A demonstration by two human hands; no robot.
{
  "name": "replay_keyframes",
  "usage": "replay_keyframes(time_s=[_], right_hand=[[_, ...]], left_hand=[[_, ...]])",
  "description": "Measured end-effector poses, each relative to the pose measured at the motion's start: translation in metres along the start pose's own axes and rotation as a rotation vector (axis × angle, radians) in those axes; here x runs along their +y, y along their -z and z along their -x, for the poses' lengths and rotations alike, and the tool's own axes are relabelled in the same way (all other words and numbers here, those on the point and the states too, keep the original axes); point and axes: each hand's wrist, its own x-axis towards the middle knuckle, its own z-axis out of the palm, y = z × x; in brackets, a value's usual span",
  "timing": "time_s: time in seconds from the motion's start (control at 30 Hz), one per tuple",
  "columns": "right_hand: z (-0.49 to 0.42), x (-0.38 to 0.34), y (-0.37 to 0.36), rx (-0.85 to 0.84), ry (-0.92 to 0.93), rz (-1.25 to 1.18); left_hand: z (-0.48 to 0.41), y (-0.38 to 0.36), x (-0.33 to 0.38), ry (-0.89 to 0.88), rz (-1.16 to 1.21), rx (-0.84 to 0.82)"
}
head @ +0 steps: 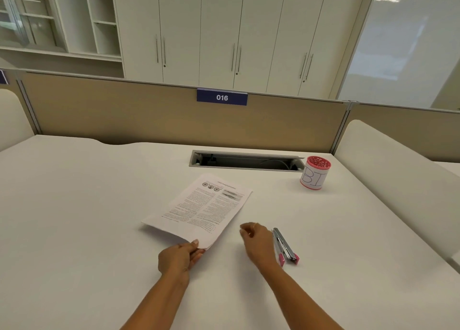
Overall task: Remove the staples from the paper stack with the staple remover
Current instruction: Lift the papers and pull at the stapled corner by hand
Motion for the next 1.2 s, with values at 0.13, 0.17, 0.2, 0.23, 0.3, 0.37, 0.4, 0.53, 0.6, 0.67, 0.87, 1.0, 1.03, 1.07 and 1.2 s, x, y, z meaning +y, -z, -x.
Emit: replay_keyframes(time_s=[0.13,0.17,0.2,0.23,0.3,0.37,0.4,0.53,0.6,0.67,0.87,1.0,1.03,1.07,1.2], right_hand=[[-0.015,0.011,0.035,0.089,0.176,0.459],[-0.019,0.013,0.043,0.046,0.146,0.569],[-0.021,0.015,0.049,-0.005,0.106,0.676],[-0.023,0.017,0.053,-0.059,0.072,0.770],[-0.025,0.020,0.058,-0.156,0.033,0.860],[-0.026,0.024,0.062,-0.218,0.008,0.841],[-0.026,0.026,0.063,-0.237,0.004,0.824],[-0.028,0.027,0.066,-0.266,0.002,0.762],[-0.028,0.024,0.065,-0.279,-0.045,0.714],[-0.028,0.022,0.064,-0.285,-0.089,0.690],[-0.019,0.023,0.060,-0.250,-0.171,0.816],[-0.015,0.021,0.058,-0.286,-0.054,0.868],[-0.014,0.020,0.056,-0.299,-0.027,0.848],[-0.012,0.019,0.054,-0.301,-0.012,0.818],[-0.006,0.017,0.045,-0.207,-0.051,0.682]], left_hand=[[0.000,0.001,-0.001,0.003,-0.001,-0.002],[0.000,0.001,-0.002,0.006,-0.001,-0.005],[0.000,0.001,-0.002,0.009,-0.001,-0.007],[0.000,0.001,-0.003,0.011,0.000,-0.010],[0.001,0.000,-0.003,0.015,0.000,-0.018],[0.002,-0.001,-0.004,0.020,-0.006,-0.020],[0.002,-0.001,-0.004,0.021,-0.008,-0.019],[0.004,0.000,-0.004,0.027,-0.010,-0.021],[0.005,0.000,-0.003,0.030,-0.003,-0.026],[0.005,0.000,-0.003,0.032,0.011,-0.032],[0.007,-0.002,-0.003,0.039,0.028,-0.043],[0.007,-0.002,-0.004,0.041,0.015,-0.040],[0.007,-0.002,-0.005,0.042,0.010,-0.038],[0.007,-0.003,-0.005,0.042,0.006,-0.039],[0.008,-0.004,-0.005,0.032,0.004,-0.042]])
